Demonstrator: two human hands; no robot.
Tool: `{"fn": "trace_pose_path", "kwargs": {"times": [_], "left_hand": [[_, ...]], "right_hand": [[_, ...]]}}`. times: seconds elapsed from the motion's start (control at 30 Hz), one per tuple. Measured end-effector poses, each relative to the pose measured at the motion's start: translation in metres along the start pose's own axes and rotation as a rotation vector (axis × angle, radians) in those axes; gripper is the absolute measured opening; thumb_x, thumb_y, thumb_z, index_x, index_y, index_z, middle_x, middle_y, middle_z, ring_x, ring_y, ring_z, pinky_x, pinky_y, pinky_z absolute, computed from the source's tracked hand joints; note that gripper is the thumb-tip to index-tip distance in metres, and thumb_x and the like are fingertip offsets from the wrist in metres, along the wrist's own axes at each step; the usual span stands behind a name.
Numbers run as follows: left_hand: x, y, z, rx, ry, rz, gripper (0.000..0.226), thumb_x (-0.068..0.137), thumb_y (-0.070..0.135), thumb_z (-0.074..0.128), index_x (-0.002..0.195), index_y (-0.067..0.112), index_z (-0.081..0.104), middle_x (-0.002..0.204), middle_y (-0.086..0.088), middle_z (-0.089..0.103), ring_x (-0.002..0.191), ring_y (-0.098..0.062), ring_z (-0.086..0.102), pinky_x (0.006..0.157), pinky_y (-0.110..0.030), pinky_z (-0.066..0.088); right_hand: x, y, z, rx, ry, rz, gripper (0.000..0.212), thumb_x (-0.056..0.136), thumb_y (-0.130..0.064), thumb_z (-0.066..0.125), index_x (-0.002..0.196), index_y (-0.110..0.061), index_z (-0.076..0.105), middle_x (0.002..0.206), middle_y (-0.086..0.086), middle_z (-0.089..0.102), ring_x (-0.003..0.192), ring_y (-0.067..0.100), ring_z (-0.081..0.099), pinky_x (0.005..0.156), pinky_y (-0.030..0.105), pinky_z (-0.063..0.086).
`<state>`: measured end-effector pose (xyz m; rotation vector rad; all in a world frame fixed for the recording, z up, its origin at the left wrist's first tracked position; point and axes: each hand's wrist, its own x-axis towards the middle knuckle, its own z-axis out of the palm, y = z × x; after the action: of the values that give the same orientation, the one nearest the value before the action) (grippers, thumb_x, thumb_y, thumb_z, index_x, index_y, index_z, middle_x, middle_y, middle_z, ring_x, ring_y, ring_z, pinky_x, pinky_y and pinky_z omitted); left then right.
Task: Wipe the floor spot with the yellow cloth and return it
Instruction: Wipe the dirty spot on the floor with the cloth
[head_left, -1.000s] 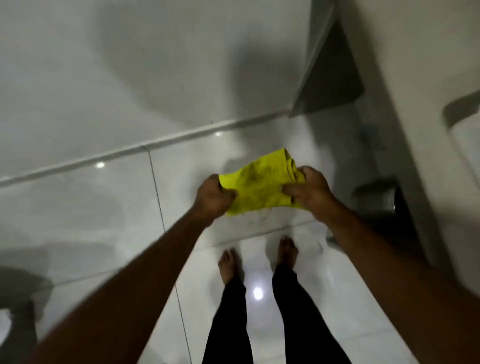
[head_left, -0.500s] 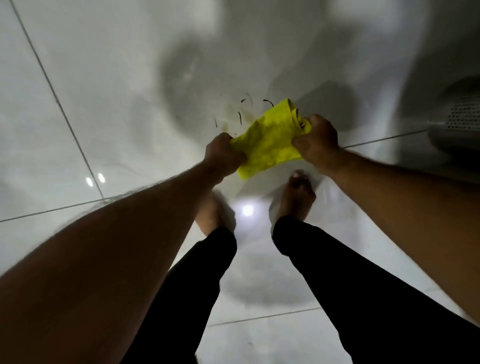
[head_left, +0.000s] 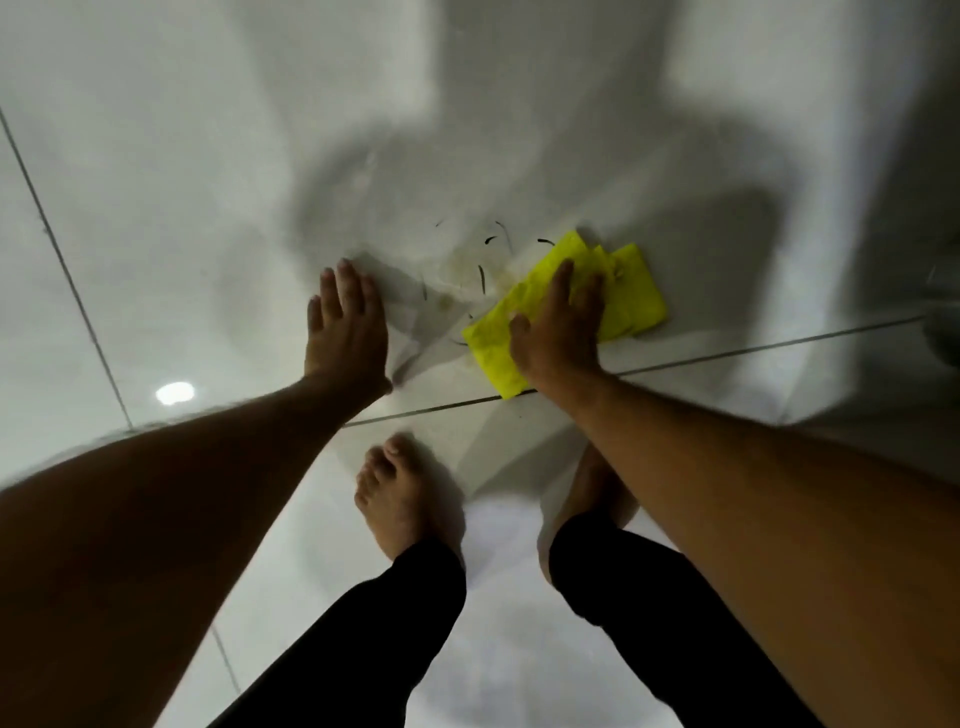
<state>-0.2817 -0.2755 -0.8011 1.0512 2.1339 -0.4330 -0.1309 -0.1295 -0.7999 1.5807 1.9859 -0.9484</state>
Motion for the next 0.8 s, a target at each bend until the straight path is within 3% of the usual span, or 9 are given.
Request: {"fn": "trace_pose_path", "kwargs": {"times": [0.1,0.17,0.23,0.33,0.43,0.53,0.63,0.7,0.8], "left_hand": [[0.012,-0.005,0.016,-0.119,-0.012,0.012,0.15,0.051,0.031,0.094,0.149,-0.003,-0.014,0.158,-0.029,-0.018,0.146,-0.047,-0.014,0.119,-0.057,0.008],[0.014,-0.009,0.019,-0.136,-0.027,0.037,0.153,0.05,0.032,0.095,0.148,-0.002,-0.018,0.158,-0.028,-0.022,0.146,-0.046,-0.017,0.119,-0.056,0.007],[0.01,-0.014,0.014,-0.121,-0.029,0.066,0.151,0.053,0.036,0.093,0.147,-0.001,-0.02,0.158,-0.027,-0.023,0.146,-0.044,-0.018,0.121,-0.054,0.009],[0.01,-0.014,0.01,-0.119,-0.028,0.085,0.149,0.055,0.038,0.092,0.147,-0.003,-0.018,0.158,-0.027,-0.022,0.147,-0.044,-0.016,0.122,-0.051,0.013],[0.011,-0.015,0.013,-0.14,-0.011,0.099,0.151,0.053,0.039,0.092,0.148,-0.002,-0.019,0.159,-0.025,-0.022,0.147,-0.043,-0.016,0.121,-0.05,0.014],[0.012,-0.026,0.017,-0.118,0.004,0.109,0.153,0.053,0.047,0.09,0.148,0.0,-0.021,0.159,-0.023,-0.024,0.148,-0.038,-0.017,0.121,-0.047,0.007],[0.013,-0.032,0.013,-0.106,-0.005,0.036,0.162,0.046,0.059,0.088,0.146,-0.003,-0.023,0.157,-0.027,-0.025,0.147,-0.039,-0.02,0.122,-0.049,0.002],[0.016,-0.033,0.011,-0.129,-0.016,0.01,0.166,0.041,0.062,0.088,0.145,-0.004,-0.024,0.156,-0.028,-0.027,0.146,-0.04,-0.022,0.123,-0.05,0.002],[0.019,-0.033,0.015,-0.139,0.004,0.023,0.169,0.038,0.062,0.088,0.145,-0.004,-0.024,0.156,-0.028,-0.027,0.145,-0.042,-0.023,0.122,-0.049,0.001]], "right_hand": [[0.017,-0.002,0.03,-0.031,0.007,0.057,0.082,0.092,-0.031,0.055,0.154,-0.011,0.005,0.161,0.024,-0.008,0.147,0.048,-0.007,0.118,0.057,0.007],[-0.006,0.024,0.047,-0.25,-0.005,-0.211,0.077,0.089,-0.023,0.051,0.154,-0.017,0.009,0.163,0.021,-0.004,0.147,0.049,-0.004,0.117,0.06,0.009],[-0.03,0.067,0.044,-0.451,-0.132,-0.484,0.079,0.088,-0.021,0.048,0.154,-0.026,0.006,0.164,0.012,-0.005,0.148,0.045,-0.002,0.116,0.059,0.011],[0.015,0.101,0.008,-0.558,-0.151,-0.391,0.093,0.087,-0.034,0.054,0.15,-0.033,-0.013,0.164,0.008,-0.011,0.149,0.043,-0.005,0.11,0.069,0.02],[0.071,0.056,-0.007,-0.606,0.046,-0.281,0.093,0.081,-0.028,0.058,0.154,-0.018,0.0,0.163,0.02,-0.004,0.145,0.053,0.0,0.103,0.076,0.02],[0.054,0.015,0.025,-0.523,0.136,-0.366,0.088,0.078,-0.018,0.053,0.152,-0.004,0.007,0.162,0.023,0.006,0.144,0.055,0.007,0.106,0.072,0.022],[-0.009,0.041,0.059,-0.509,0.013,-0.549,0.09,0.082,-0.028,0.055,0.153,-0.003,0.005,0.163,0.017,0.007,0.148,0.044,0.008,0.109,0.064,0.029],[-0.015,0.07,0.051,-0.493,-0.021,-0.554,0.085,0.088,-0.042,0.047,0.153,-0.008,0.005,0.164,0.013,0.005,0.15,0.038,0.007,0.11,0.062,0.031],[0.042,0.056,0.023,-0.52,0.155,-0.419,0.074,0.095,-0.048,0.029,0.153,-0.007,0.008,0.163,0.018,0.009,0.148,0.043,0.008,0.112,0.064,0.026]]}}
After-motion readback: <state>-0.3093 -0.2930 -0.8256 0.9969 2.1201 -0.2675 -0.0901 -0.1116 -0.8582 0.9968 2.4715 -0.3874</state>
